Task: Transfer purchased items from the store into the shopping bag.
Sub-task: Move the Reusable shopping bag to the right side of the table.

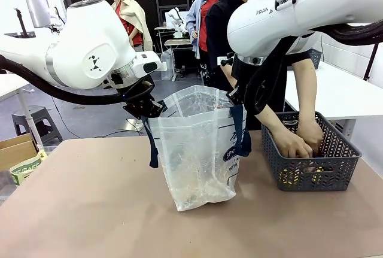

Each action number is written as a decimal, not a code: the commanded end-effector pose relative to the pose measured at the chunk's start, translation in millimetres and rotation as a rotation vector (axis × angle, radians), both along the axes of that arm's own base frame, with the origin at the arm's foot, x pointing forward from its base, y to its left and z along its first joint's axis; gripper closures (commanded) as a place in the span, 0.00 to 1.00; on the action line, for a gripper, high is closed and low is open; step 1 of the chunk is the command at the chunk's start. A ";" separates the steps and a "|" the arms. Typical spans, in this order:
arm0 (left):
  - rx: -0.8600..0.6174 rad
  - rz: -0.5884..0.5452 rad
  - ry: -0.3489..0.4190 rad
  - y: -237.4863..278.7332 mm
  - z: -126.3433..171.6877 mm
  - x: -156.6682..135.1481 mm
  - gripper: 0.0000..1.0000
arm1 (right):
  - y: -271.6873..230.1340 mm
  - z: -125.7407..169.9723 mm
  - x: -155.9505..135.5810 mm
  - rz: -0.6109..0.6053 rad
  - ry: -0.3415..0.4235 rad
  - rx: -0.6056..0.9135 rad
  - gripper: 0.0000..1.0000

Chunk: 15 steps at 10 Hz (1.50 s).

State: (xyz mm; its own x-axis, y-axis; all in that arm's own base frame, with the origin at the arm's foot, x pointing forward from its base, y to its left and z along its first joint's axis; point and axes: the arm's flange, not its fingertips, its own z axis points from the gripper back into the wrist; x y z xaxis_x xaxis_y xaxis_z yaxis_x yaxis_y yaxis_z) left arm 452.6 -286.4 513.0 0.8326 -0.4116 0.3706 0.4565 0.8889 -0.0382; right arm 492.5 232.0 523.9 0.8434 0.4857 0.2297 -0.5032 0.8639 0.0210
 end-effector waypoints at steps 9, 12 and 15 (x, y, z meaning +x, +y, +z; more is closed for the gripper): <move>0.000 -0.001 -0.001 0.5 0.4 0.1 1.00 | -0.4 -0.3 0.1 -0.001 0.000 0.000 1.00; 0.000 -0.001 -0.001 0.5 0.4 0.1 1.00 | -0.4 -0.3 0.1 -0.001 0.000 0.000 1.00; 0.000 -0.001 -0.001 0.5 0.4 0.1 1.00 | -0.4 -0.3 0.1 -0.001 0.000 0.000 1.00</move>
State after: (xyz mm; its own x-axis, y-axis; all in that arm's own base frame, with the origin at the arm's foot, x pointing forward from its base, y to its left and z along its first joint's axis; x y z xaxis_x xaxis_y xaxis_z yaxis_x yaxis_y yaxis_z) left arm 452.6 -286.4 513.0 0.8326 -0.4116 0.3706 0.4565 0.8889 -0.0382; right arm 492.5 232.0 523.9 0.8434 0.4857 0.2297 -0.5032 0.8639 0.0210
